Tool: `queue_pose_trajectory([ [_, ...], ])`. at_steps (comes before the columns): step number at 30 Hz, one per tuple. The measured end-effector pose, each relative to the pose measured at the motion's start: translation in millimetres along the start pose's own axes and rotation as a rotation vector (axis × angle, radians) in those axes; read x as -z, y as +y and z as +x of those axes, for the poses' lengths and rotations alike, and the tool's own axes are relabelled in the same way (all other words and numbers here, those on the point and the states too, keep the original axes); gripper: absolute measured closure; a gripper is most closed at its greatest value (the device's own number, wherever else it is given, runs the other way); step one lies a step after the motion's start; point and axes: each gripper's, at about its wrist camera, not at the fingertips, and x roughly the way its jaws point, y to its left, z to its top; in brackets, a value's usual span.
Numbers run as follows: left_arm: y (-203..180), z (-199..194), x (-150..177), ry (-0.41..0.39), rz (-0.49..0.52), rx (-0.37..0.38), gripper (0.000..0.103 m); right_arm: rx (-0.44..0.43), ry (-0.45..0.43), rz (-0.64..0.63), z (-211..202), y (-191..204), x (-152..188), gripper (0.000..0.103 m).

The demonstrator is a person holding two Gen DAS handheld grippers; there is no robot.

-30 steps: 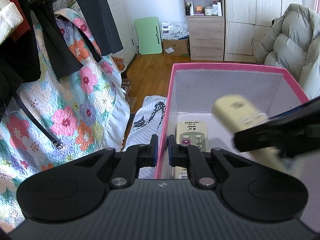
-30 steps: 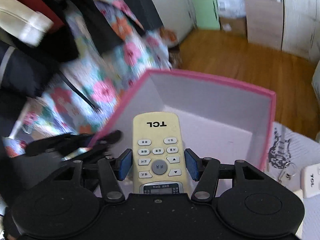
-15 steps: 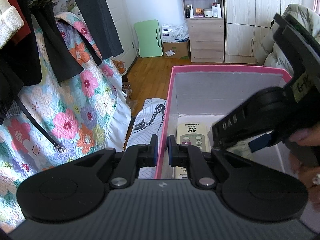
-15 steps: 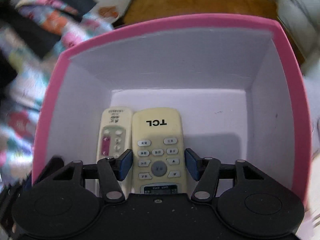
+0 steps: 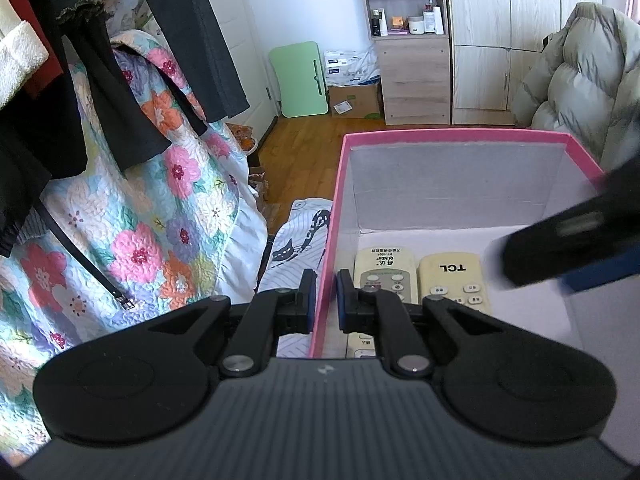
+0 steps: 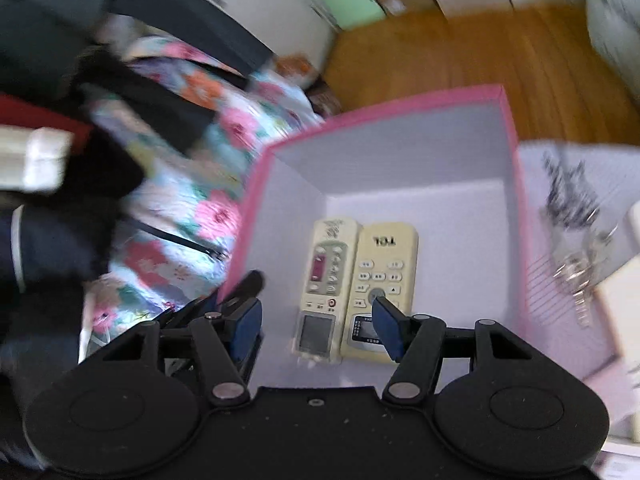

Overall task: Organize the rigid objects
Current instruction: 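Move the right gripper to the white square charger and grasp it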

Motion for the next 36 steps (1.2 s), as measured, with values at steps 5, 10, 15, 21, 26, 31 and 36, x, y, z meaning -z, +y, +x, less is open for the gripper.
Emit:
queue_pose_trajectory([
  [5,-2,-1,1,0.001,0.006,-0.004,0.094,0.075,-0.2,-0.186,-83,-7,28,0.022],
  [10,-3,0,-1,0.002,0.009,-0.004,0.094,0.228,-0.271,-0.303,-140,-46,55,0.022],
  [15,-3,0,-2,0.003,0.01,-0.005,0.094,0.282,-0.247,-0.323,-151,-81,100,0.022],
  [21,-2,-1,-3,0.001,0.007,-0.004,0.094,0.367,-0.241,-0.135,-130,-121,150,0.023],
  [26,-2,-2,-3,-0.002,0.009,-0.007,0.094,0.375,-0.25,-0.09,-106,-129,171,0.026],
  [31,-2,-2,-3,-0.003,0.006,-0.005,0.094,0.451,-0.255,-0.138,-85,-121,175,0.032],
  [36,-2,-2,-3,-0.003,0.009,-0.007,0.094,0.574,-0.247,-0.18,-63,-125,177,0.032],
])
